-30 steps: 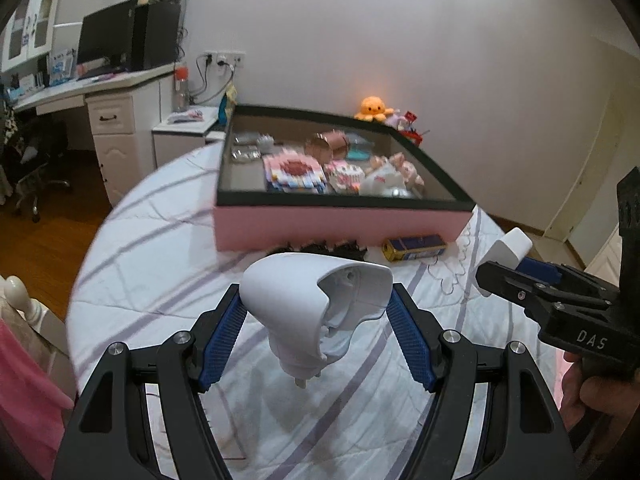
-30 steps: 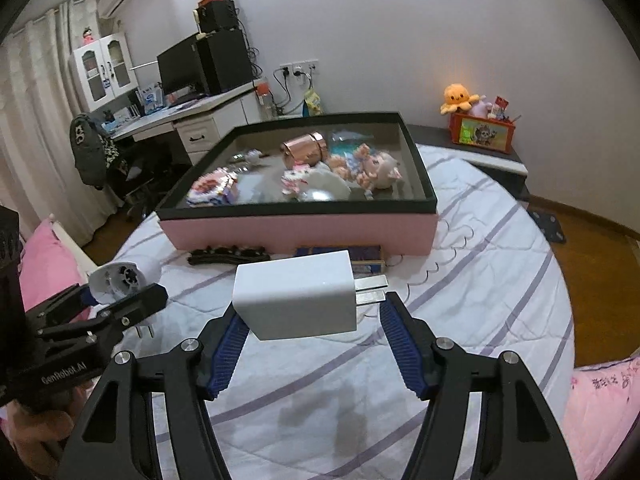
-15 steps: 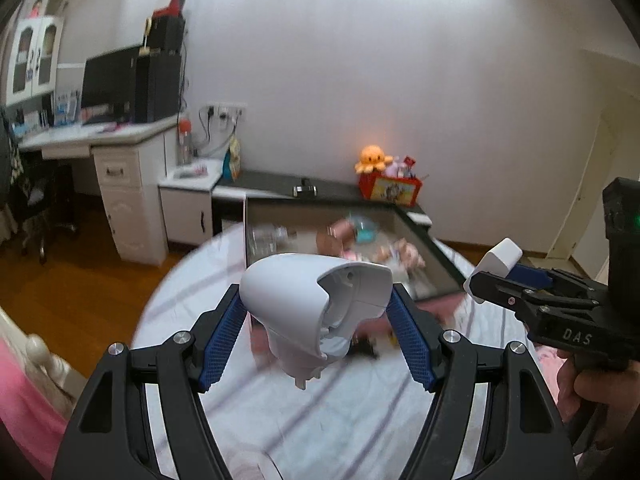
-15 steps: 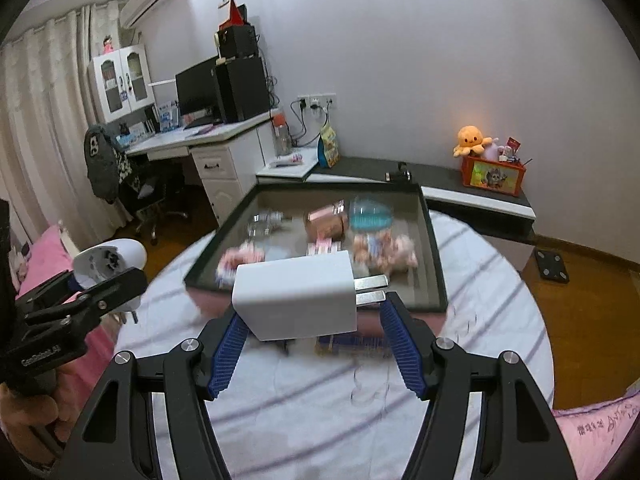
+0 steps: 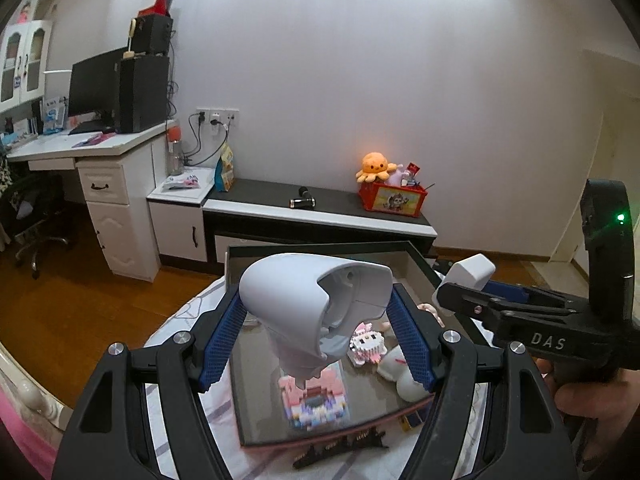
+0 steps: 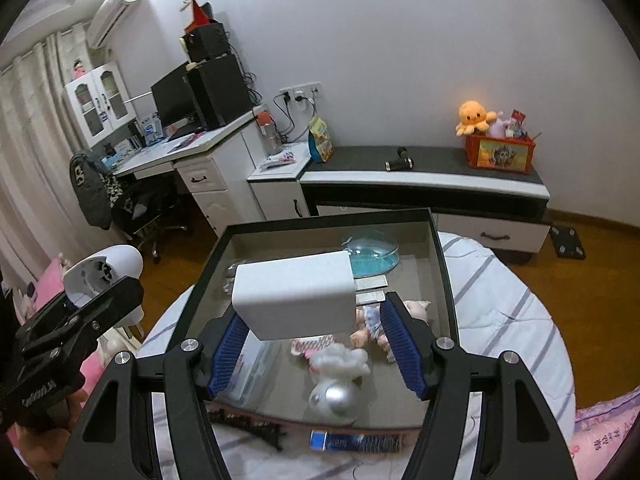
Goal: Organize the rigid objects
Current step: 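Lower the white fan and charger into the pink box and release both, then withdraw both open tools from the pink box toward the clip and blue box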
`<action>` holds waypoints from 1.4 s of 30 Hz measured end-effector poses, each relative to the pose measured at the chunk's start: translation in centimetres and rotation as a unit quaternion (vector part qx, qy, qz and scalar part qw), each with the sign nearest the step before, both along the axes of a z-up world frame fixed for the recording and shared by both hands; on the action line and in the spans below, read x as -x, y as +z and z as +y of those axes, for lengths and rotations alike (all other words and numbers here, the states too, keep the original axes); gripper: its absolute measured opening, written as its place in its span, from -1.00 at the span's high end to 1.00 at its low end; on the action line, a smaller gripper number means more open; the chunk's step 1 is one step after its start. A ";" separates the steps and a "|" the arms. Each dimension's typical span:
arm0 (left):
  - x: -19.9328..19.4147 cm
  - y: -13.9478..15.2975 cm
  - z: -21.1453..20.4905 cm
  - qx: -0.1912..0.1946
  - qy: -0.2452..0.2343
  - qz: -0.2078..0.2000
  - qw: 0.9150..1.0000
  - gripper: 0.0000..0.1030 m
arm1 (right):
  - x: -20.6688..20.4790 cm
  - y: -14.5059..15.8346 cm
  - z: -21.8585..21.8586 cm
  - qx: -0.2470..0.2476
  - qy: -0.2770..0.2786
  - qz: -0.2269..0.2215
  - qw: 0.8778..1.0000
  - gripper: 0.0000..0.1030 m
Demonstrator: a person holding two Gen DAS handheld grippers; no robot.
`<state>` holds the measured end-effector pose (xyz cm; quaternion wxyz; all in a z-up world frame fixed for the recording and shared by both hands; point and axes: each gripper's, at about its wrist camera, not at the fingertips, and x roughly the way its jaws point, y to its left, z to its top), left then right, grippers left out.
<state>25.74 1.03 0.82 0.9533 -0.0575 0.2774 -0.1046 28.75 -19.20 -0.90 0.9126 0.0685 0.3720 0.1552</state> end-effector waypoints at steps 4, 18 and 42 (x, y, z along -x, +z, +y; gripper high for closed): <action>-1.6 -1.0 -0.6 -0.002 -0.001 0.015 1.000 -0.41 | -1.3 -1.4 -0.5 -0.009 -0.006 0.018 1.000 -0.30; -3.7 -2.2 -1.0 -0.033 0.020 0.034 0.999 -1.00 | -1.7 -1.0 -1.3 -0.017 -0.025 0.008 1.000 -0.78; 9.4 -0.1 -0.2 -0.027 0.036 -0.006 0.999 -1.00 | 11.2 0.6 -3.3 -0.027 -0.061 -0.056 0.996 -1.00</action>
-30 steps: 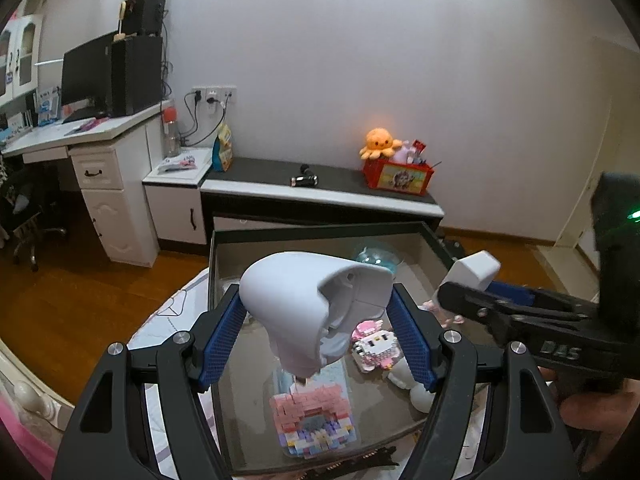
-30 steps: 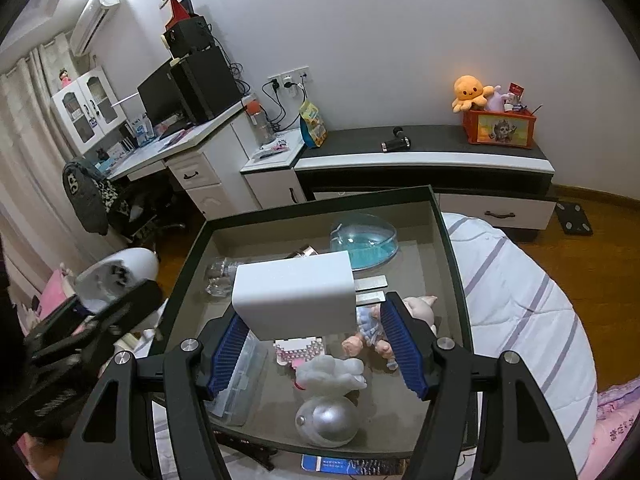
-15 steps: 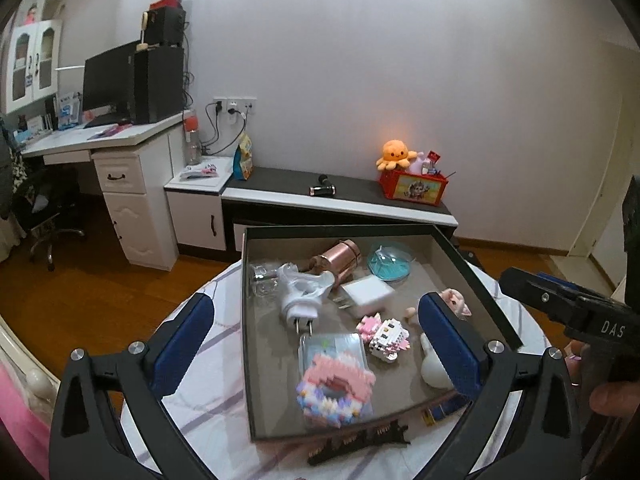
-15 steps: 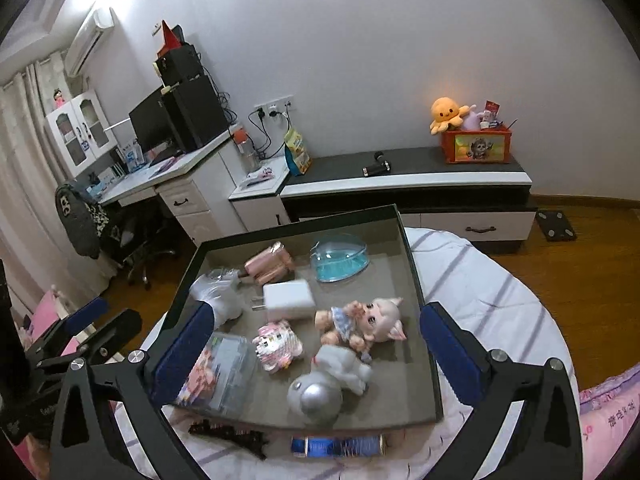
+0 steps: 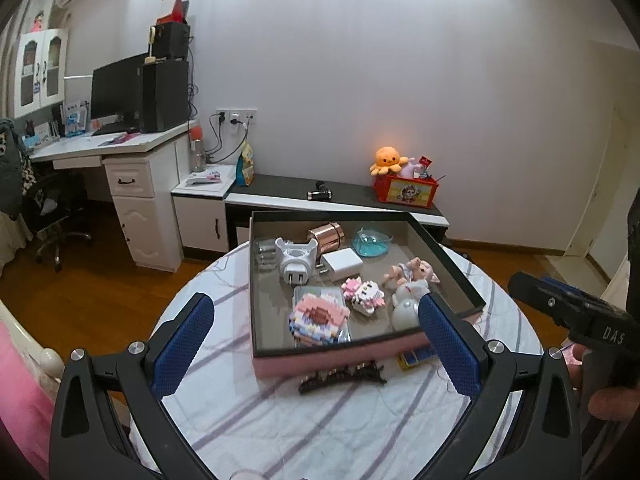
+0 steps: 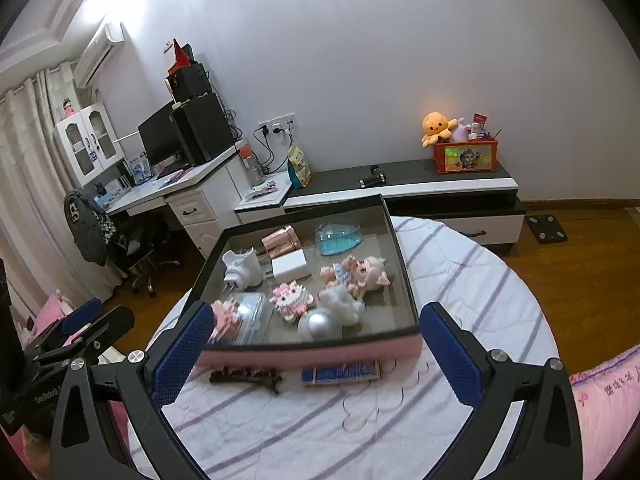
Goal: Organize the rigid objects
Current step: 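Withdraw both open tools from the pink box toward the clip and blue box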
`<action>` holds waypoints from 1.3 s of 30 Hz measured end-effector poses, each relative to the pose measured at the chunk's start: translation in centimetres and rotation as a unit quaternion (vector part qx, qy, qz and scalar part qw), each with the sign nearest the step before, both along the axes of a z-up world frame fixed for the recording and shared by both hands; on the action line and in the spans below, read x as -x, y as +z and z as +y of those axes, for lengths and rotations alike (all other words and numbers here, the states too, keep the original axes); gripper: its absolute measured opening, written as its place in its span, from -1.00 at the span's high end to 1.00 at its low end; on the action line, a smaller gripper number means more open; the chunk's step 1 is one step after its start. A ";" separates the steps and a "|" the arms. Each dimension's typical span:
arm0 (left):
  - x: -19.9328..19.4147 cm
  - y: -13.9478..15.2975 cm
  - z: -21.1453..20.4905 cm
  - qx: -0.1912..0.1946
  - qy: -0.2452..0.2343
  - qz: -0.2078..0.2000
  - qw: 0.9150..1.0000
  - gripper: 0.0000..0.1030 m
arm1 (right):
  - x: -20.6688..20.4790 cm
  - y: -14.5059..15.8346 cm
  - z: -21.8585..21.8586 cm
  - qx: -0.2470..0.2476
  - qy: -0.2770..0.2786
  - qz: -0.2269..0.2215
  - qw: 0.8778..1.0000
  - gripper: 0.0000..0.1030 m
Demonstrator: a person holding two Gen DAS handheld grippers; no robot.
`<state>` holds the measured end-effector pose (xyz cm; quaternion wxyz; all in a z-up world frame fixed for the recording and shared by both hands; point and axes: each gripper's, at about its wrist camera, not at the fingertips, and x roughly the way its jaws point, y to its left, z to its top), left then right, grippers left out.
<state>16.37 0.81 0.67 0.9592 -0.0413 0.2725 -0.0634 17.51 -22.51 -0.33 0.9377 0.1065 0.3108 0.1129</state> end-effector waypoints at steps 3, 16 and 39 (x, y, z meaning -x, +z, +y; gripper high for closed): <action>1.3 -0.4 0.2 0.004 0.004 0.006 1.000 -1.00 | 1.5 -0.7 0.1 -0.001 -0.001 0.004 1.000 -1.00; 6.0 -3.4 -0.3 0.006 0.012 0.014 1.000 -1.00 | 7.6 -5.2 0.5 0.005 -0.015 0.017 1.000 -1.00; 5.8 -8.4 -1.0 0.006 0.010 0.058 0.998 -1.00 | 7.3 -8.7 0.4 0.015 -0.028 0.052 0.998 -1.00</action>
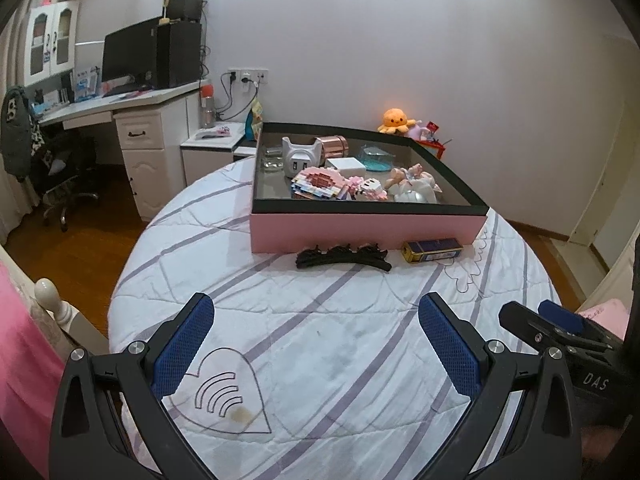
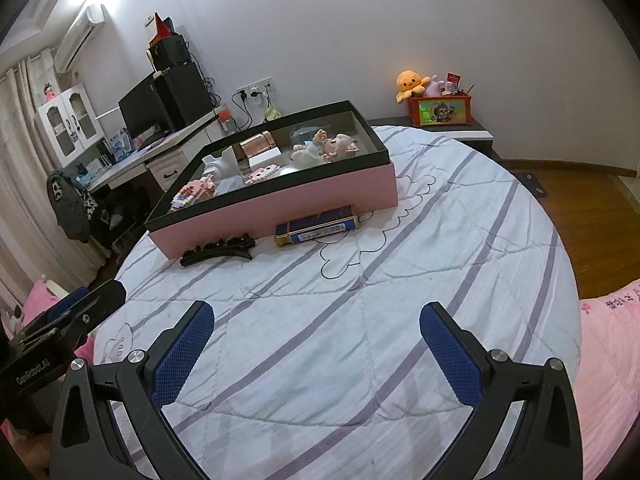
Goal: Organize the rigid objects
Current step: 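Withdraw both open tools from the pink box toward the clip and blue box, then grasp the black claw clip with the left tool while the right tool grasps the blue-gold box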
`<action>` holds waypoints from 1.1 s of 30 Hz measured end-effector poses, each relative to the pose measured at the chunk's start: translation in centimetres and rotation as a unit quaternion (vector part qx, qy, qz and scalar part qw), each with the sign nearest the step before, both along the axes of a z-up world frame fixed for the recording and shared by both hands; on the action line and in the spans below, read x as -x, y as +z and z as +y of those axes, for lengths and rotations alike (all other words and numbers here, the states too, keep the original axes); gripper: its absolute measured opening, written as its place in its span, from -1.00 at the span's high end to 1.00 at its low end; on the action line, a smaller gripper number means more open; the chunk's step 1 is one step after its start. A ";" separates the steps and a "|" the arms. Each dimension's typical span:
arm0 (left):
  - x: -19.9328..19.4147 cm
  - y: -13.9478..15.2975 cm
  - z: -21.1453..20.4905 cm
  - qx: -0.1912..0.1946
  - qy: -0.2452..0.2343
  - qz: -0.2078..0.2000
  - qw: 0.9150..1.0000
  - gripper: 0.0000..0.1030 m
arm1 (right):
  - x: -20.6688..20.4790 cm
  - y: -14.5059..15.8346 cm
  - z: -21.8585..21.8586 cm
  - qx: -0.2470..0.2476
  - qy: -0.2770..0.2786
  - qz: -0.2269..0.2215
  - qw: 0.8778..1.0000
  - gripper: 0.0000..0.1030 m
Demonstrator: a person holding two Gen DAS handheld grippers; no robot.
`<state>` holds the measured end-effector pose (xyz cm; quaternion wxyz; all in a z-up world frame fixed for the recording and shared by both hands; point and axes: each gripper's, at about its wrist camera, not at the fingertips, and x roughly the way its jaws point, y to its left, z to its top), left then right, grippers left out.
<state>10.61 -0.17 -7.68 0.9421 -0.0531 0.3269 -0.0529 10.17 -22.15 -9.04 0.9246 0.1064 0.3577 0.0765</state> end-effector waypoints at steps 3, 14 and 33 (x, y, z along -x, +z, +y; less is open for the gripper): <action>-1.2 -0.7 -0.7 0.001 -0.009 0.013 1.000 -1.00 | -0.6 0.3 -0.3 0.004 -0.003 -0.003 1.000 -1.00; -7.6 -4.1 -4.1 0.001 -0.020 0.083 0.996 -1.00 | -2.4 -0.6 -2.7 0.007 -0.021 0.011 1.000 -1.00; -10.1 -5.0 -2.8 0.005 -0.009 0.109 0.994 -0.86 | -7.0 -1.5 -0.5 0.055 0.014 0.044 0.997 -1.00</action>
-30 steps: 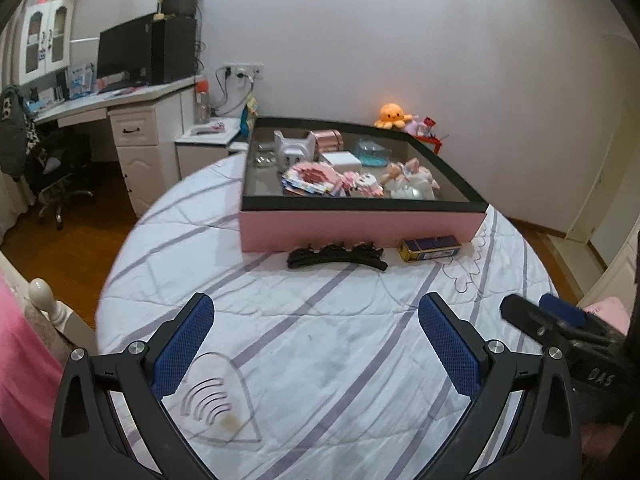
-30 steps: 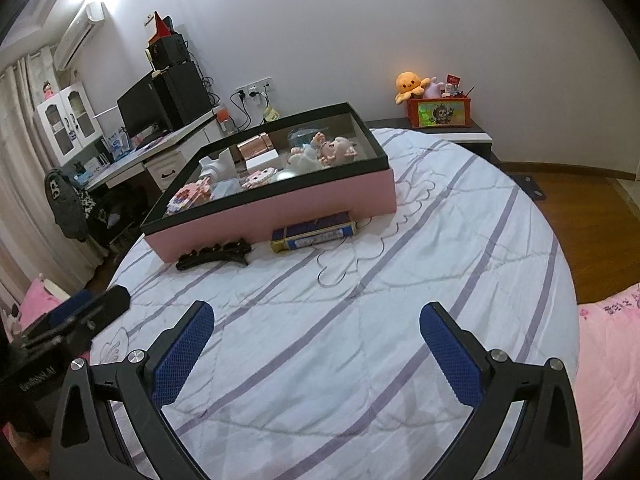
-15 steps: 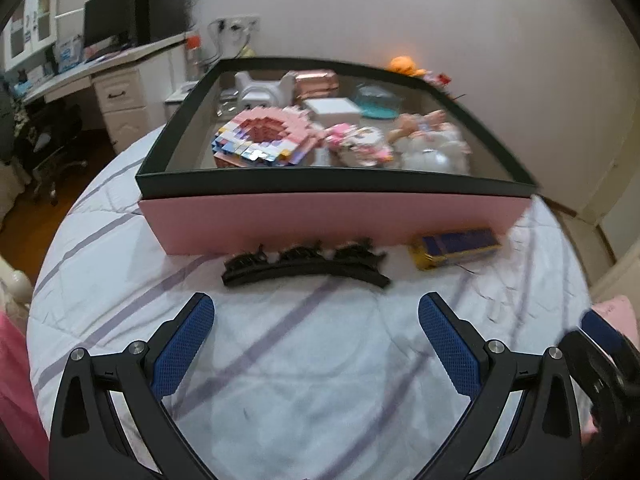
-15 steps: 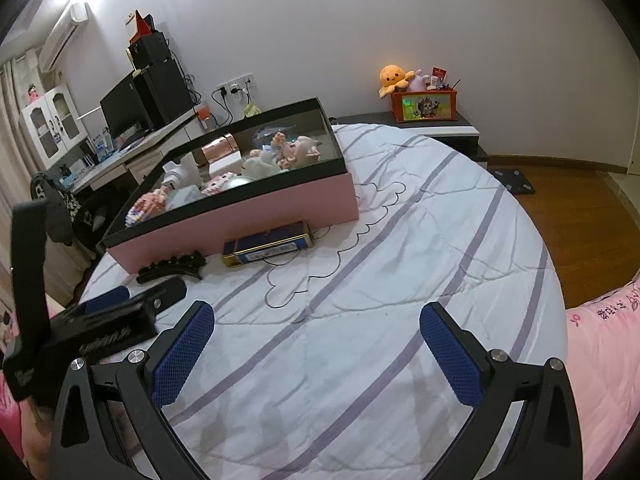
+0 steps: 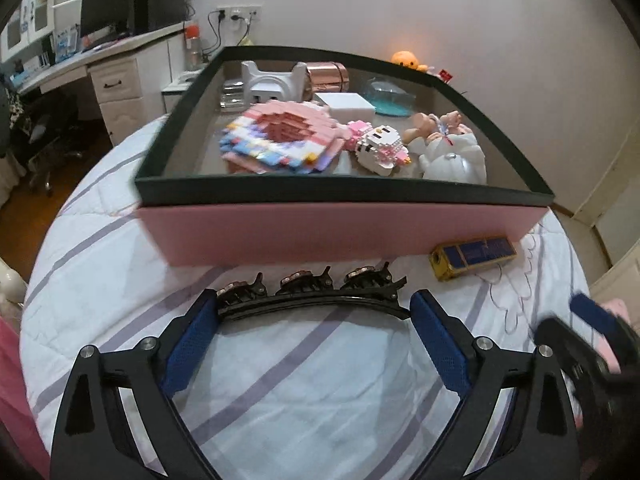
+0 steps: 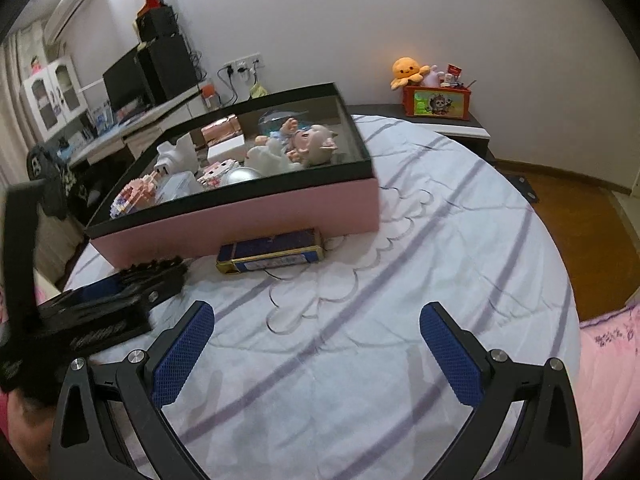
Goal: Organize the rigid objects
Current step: 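Grasp the black claw clip with the left tool while the right tool grasps the blue-gold box, then lower the claw clip and blue-gold box into the pink box and release both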
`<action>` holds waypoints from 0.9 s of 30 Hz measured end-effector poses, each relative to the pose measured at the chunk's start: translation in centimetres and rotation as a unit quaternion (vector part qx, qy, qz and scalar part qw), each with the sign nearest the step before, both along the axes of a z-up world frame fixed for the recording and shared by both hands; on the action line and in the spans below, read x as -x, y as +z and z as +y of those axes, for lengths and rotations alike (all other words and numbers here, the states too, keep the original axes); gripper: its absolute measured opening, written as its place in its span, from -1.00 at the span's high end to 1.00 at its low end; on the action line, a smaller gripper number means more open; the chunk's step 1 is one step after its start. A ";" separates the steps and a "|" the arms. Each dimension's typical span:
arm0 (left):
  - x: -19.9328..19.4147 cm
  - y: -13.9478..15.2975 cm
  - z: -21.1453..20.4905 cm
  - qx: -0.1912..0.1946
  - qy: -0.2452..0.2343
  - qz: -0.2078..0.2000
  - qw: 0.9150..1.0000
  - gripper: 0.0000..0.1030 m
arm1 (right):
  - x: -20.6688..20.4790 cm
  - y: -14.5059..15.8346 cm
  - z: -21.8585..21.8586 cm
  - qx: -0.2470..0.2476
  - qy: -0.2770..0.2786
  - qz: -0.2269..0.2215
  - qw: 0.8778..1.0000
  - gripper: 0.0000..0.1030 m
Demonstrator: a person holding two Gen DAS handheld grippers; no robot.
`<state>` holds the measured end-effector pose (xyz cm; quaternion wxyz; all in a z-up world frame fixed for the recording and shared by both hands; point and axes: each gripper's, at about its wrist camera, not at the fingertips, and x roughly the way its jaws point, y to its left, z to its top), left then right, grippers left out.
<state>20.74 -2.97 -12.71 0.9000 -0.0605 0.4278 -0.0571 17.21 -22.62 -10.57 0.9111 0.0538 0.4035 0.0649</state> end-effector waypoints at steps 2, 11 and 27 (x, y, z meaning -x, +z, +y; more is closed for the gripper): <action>1.0 0.3 1.0 0.002 0.006 -0.010 1.000 -0.86 | -1.0 -0.1 0.9 0.012 0.006 0.007 1.000 -1.00; 3.3 0.5 3.6 -0.008 0.028 -0.031 0.999 -0.86 | -5.8 -2.3 4.2 0.063 0.007 0.053 0.997 -1.00; 2.9 0.4 4.0 0.007 0.027 -0.036 0.999 -0.86 | -2.6 -1.7 4.6 0.062 0.027 0.027 0.997 -0.61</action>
